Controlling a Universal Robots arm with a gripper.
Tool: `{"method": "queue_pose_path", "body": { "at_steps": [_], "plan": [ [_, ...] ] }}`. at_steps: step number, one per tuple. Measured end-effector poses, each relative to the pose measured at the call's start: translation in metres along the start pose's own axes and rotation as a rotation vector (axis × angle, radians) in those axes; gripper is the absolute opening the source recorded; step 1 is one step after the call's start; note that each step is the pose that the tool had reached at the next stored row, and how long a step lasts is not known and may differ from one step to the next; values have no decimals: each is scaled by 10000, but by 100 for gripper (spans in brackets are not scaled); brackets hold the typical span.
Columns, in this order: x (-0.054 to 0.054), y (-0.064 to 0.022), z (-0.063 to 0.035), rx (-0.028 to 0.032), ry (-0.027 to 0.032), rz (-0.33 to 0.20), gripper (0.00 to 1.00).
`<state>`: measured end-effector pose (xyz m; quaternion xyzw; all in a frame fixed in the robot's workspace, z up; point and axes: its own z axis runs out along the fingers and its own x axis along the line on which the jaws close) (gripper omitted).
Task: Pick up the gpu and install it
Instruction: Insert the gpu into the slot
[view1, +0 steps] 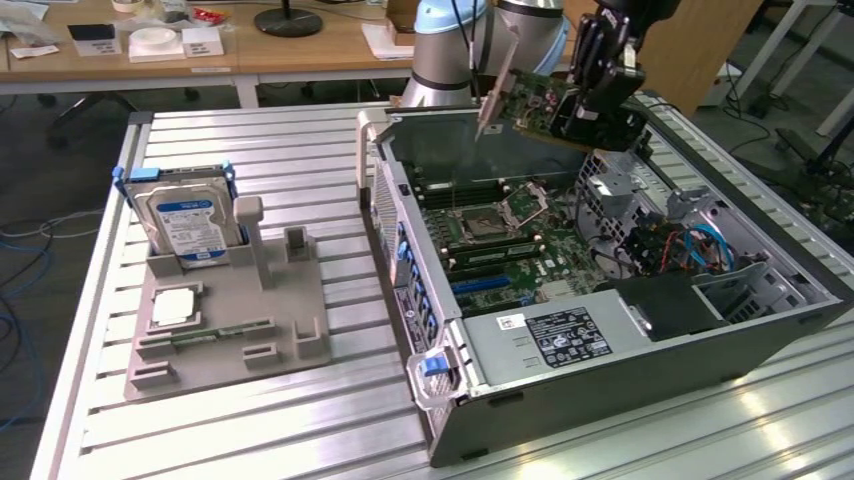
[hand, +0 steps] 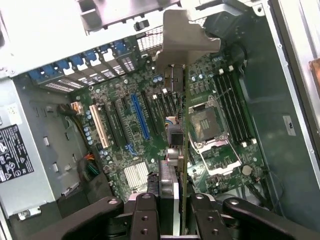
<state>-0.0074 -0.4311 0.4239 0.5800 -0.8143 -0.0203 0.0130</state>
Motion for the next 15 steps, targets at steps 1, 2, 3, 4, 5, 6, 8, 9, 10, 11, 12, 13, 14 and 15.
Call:
{"method": "queue_pose_path", "body": {
  "at_steps": [1, 2, 3, 4, 5, 6, 8, 9, 10, 11, 12, 13, 14, 15],
  "plan": [
    [0, 0, 0, 0, 6, -101, 28],
    [1, -1, 1, -1, 11, -204, 28],
    [2, -1, 1, -1, 16, -306, 28],
    [2, -1, 1, -1, 21, -408, 28],
    [3, -1, 2, -1, 25, -511, 28],
    [3, -1, 2, -1, 30, -622, 28],
    [4, -2, 2, -2, 40, -831, 28],
    [4, -2, 2, -2, 45, -934, 28],
    [5, -2, 3, -3, 50, -1037, 28],
    [5, -2, 3, -3, 55, -1141, 28],
    [6, -2, 3, -3, 60, -1245, 28],
    [6, -3, 3, -3, 65, -1355, 28],
    [7, -3, 4, -4, 71, -1460, 28],
    [7, -3, 4, -4, 76, -1563, 28]
  ]
}}
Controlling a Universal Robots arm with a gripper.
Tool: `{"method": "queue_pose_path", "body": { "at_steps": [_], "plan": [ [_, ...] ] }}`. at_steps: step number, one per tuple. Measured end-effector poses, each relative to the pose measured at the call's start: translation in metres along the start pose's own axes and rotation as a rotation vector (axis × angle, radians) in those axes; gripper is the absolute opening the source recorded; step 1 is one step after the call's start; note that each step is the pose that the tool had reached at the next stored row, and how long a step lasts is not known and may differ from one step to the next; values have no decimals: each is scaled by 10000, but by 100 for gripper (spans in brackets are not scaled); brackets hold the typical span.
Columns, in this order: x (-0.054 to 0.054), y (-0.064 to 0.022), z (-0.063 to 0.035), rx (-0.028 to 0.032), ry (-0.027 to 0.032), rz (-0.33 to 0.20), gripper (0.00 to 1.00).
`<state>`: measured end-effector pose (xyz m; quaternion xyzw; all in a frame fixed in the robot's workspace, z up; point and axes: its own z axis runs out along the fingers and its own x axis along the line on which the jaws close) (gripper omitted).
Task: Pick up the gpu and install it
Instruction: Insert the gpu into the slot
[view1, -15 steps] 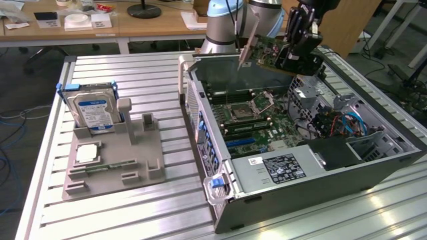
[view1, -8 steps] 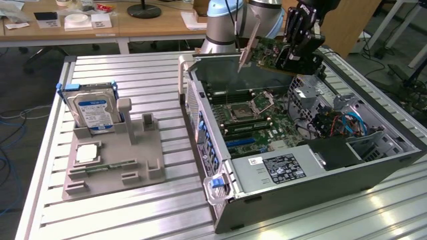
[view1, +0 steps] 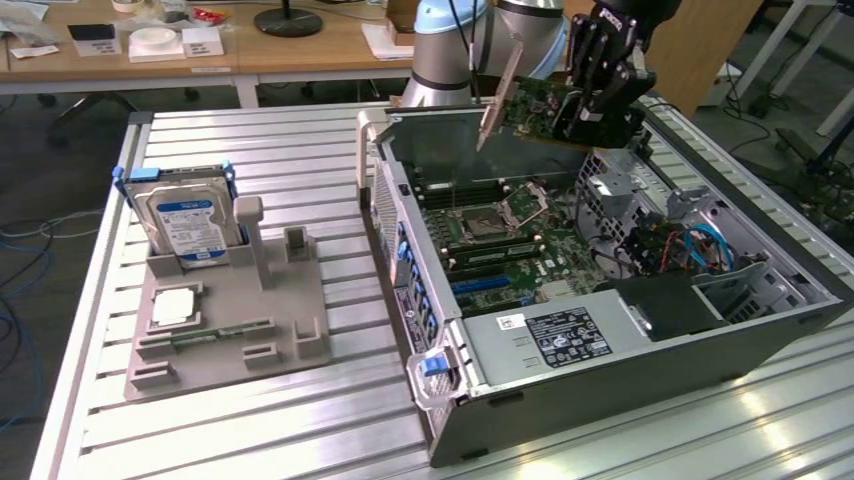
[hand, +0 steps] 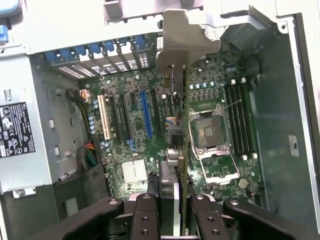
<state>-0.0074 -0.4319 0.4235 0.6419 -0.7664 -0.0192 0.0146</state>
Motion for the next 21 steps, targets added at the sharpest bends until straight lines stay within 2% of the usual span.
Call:
{"method": "queue_pose_path", "body": {
  "at_steps": [19, 21],
  "plan": [
    [16, -3, 5, -4, 92, -1917, 28],
    [16, -4, 7, 21, 96, -2049, 28]
  ]
}}
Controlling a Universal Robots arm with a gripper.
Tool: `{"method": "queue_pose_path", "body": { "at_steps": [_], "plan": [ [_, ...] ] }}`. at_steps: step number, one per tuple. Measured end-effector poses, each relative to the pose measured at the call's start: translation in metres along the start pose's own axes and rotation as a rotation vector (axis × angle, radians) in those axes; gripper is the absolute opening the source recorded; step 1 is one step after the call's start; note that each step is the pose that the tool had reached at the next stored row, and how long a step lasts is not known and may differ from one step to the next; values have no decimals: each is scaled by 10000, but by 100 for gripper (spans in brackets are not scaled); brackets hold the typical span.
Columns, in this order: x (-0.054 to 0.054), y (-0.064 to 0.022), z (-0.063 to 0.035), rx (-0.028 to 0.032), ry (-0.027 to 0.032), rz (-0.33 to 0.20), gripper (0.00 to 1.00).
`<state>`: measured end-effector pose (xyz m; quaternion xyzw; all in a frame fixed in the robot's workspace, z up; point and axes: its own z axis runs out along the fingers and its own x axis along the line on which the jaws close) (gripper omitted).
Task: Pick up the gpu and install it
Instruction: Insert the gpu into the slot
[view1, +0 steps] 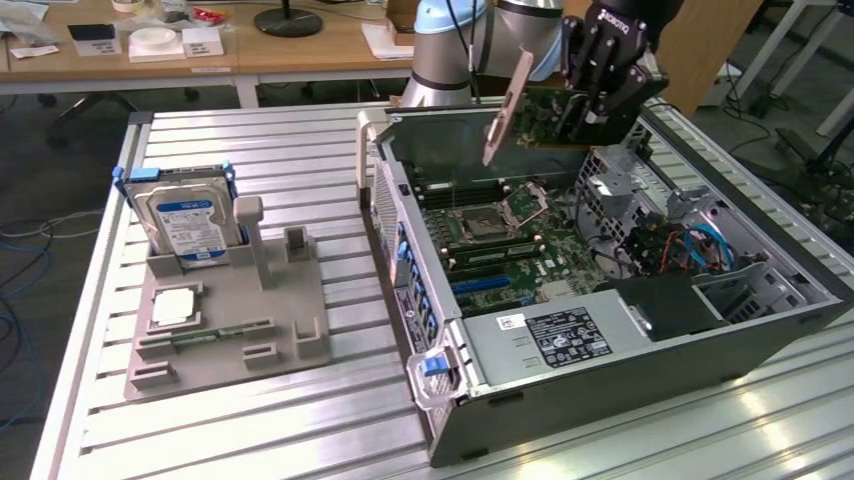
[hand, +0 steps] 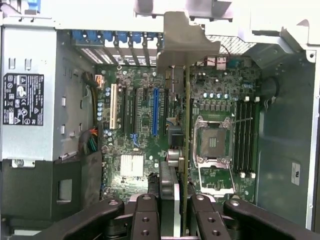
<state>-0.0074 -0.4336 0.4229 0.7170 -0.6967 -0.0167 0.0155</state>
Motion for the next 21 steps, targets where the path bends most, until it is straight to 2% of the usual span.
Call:
{"method": "queue_pose_path", "body": {
  "at_steps": [3, 5, 10, 12, 16, 21],
  "plan": [
    [0, 0, 7, 96, 12, -58, 28],
    [0, 0, 12, 187, 37, -64, 28],
    [0, -1, 36, 544, 65, -64, 28],
    [0, -2, 50, 644, 67, -56, 28],
    [0, -4, 83, 742, 69, 118, 28],
    [-1, -4, 104, 748, 65, 667, 28]
  ]
}}
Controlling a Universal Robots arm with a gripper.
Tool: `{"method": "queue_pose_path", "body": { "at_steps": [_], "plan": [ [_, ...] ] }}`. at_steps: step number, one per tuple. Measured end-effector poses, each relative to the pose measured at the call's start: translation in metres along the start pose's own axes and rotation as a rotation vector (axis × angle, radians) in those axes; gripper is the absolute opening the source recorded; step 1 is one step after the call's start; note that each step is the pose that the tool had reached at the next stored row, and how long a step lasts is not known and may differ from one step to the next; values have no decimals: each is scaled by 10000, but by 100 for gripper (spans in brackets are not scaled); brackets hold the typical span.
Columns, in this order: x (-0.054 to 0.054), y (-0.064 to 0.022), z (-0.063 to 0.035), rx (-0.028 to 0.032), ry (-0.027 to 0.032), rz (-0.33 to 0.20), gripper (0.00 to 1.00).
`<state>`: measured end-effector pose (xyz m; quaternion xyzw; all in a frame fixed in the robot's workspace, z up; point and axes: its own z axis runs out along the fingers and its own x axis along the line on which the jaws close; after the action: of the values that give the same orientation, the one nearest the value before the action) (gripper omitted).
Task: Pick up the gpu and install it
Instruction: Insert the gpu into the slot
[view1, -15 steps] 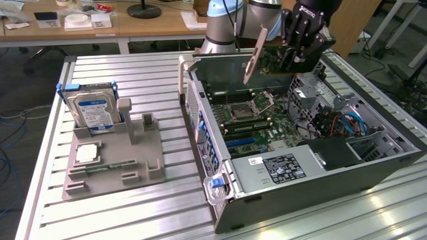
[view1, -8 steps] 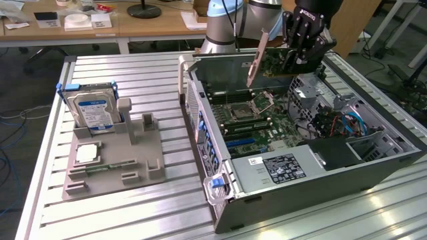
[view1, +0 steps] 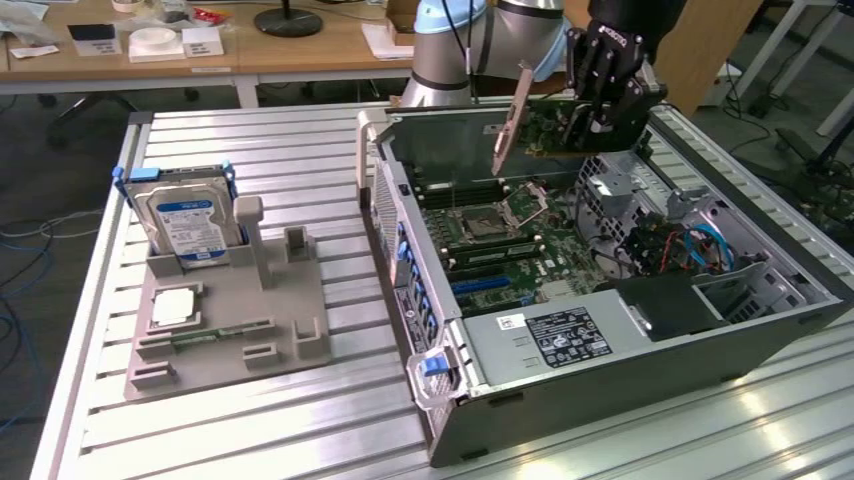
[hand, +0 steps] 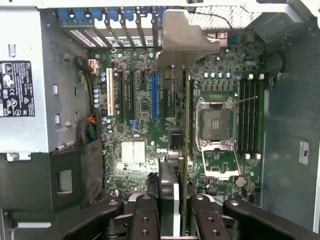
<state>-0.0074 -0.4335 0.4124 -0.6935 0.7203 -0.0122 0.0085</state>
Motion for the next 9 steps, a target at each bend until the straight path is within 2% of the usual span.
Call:
{"method": "queue_pose_path", "body": {
  "at_steps": [3, 9],
  "plan": [
    [-2, 0, 3, 1, -3, 5, 28],
    [-97, 4, 20, 0, 0, 15, 28]
  ]
}}
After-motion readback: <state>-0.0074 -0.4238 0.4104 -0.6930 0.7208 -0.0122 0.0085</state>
